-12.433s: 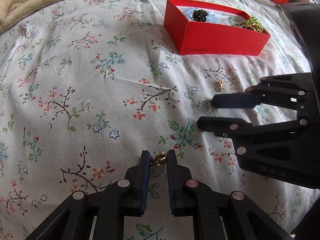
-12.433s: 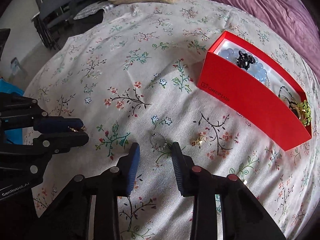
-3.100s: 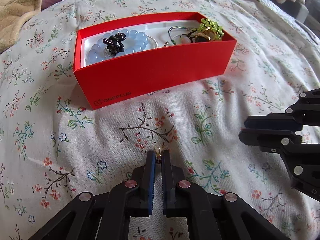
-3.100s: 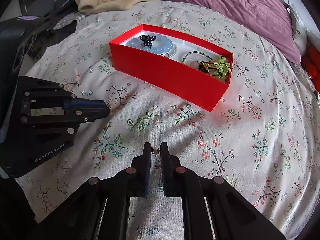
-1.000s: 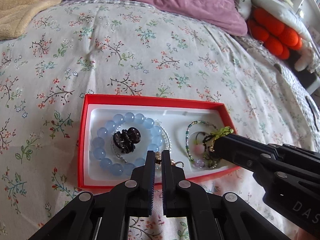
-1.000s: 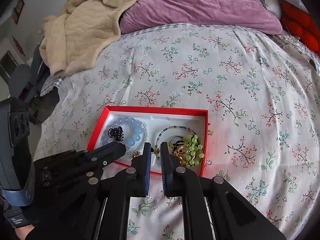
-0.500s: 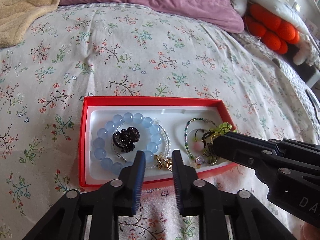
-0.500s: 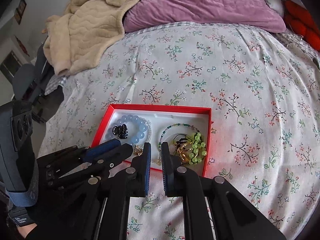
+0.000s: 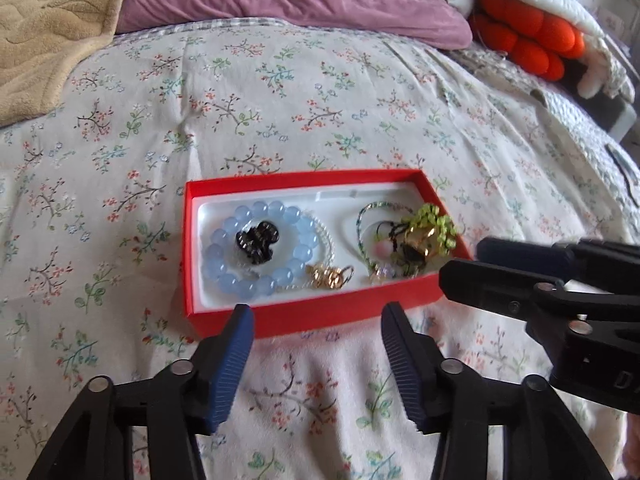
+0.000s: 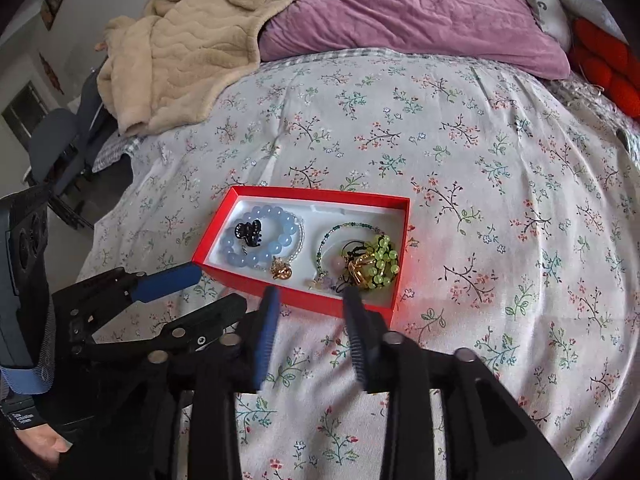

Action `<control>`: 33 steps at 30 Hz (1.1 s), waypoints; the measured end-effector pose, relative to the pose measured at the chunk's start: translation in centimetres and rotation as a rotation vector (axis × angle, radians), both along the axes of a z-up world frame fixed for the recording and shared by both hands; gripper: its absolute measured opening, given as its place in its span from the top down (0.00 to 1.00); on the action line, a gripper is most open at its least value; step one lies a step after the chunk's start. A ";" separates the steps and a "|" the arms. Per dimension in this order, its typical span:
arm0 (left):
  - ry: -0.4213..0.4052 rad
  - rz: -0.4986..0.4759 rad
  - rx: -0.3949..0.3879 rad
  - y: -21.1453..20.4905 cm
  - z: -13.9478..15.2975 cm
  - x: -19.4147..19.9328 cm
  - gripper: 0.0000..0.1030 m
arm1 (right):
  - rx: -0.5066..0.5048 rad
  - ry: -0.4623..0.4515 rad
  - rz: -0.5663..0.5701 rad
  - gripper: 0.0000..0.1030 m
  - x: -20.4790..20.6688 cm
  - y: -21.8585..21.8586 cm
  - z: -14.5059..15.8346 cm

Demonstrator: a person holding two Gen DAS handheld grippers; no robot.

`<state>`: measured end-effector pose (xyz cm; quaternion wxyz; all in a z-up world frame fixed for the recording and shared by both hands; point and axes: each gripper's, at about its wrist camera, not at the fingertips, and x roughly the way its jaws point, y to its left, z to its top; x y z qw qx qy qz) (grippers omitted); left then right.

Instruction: Organize jewelry

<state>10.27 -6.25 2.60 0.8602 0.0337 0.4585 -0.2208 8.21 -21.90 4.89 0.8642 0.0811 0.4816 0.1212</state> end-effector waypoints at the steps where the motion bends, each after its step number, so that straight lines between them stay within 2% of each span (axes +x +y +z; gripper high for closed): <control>1: 0.001 0.001 0.011 0.2 0.0 -0.3 0.34 | -0.002 0.001 -0.002 0.49 -0.3 -0.1 0.0; 6: 0.019 0.016 0.044 1.4 -0.1 -1.8 0.22 | -0.044 0.011 -0.005 0.45 -1.8 -0.2 0.0; 11: 0.050 0.049 0.074 2.7 -0.6 -3.1 0.14 | -0.080 0.021 -0.024 0.29 -3.3 -0.3 -0.1; 15: 0.050 0.078 0.102 3.4 -0.7 -4.1 0.02 | -0.132 0.015 -0.028 0.16 -4.6 0.2 -0.1; 19: 0.063 0.102 0.120 4.2 -0.8 -5.0 0.01 | -0.177 0.023 -0.036 0.00 -6.1 0.8 -0.5; 24: 0.113 0.132 0.136 5.1 -1.5 -5.5 0.01 | -0.237 0.012 -0.031 0.00 -7.7 1.6 -0.8; 33: 0.106 0.162 0.154 5.1 -1.8 -6.2 0.01 | -0.271 0.022 -0.064 0.00 -8.1 1.8 -1.2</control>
